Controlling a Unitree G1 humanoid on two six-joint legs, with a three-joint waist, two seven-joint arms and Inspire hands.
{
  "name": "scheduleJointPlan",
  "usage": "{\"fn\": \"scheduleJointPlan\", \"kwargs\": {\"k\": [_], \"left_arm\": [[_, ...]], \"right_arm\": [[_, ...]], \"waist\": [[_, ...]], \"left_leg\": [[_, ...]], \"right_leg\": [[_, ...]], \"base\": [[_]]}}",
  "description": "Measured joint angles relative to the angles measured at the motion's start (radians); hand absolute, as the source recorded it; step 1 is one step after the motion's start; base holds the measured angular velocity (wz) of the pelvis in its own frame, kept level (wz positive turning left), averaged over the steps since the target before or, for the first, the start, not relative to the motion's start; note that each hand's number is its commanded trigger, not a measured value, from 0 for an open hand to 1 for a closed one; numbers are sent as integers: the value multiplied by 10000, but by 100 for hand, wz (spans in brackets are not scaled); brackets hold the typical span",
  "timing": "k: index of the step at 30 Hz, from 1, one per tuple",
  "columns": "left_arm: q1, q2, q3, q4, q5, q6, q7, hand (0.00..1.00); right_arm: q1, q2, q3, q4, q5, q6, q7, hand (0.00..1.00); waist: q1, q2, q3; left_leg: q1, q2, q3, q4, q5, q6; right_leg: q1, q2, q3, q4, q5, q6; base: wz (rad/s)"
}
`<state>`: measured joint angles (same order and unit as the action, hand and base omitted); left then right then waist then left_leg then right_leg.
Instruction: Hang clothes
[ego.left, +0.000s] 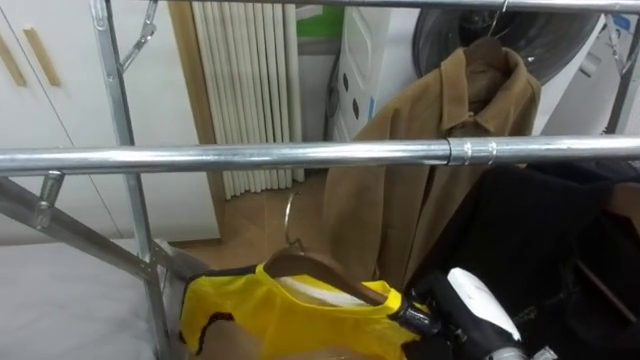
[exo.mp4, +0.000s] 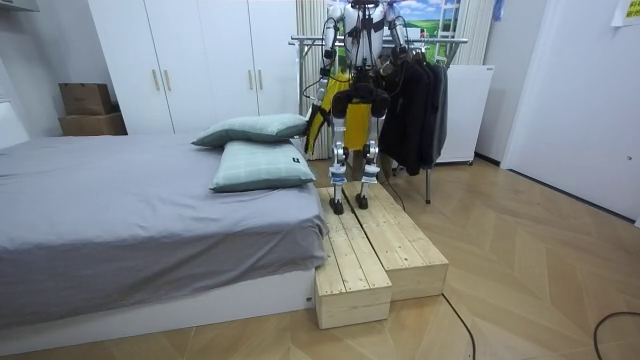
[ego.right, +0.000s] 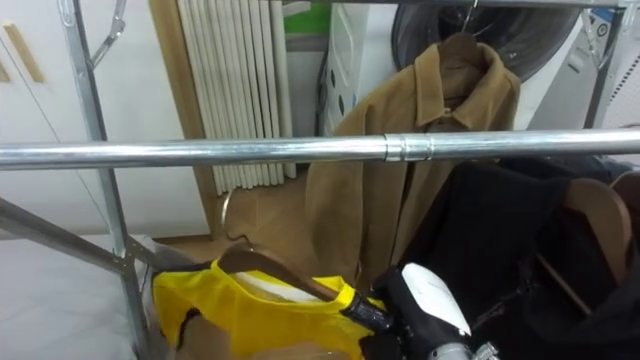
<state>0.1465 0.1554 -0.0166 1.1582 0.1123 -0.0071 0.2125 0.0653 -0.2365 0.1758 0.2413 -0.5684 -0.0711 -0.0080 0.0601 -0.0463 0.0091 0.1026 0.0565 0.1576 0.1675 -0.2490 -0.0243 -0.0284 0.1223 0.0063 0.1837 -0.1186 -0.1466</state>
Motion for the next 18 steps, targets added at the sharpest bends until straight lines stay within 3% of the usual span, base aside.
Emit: {"fn": "scheduleJointPlan", "kwargs": {"k": [18], "left_arm": [[25,-1,140,-9,69,0,-26,0]], "right_arm": [[204,77,-8,2072,-6,70,-159,100]], "waist": [[-1,-75,-39]], "left_leg": [[163,-4,-7,5,-1,0]], "right_leg": [[157,-2,18,16,1,3]], "base": [[0]]}}
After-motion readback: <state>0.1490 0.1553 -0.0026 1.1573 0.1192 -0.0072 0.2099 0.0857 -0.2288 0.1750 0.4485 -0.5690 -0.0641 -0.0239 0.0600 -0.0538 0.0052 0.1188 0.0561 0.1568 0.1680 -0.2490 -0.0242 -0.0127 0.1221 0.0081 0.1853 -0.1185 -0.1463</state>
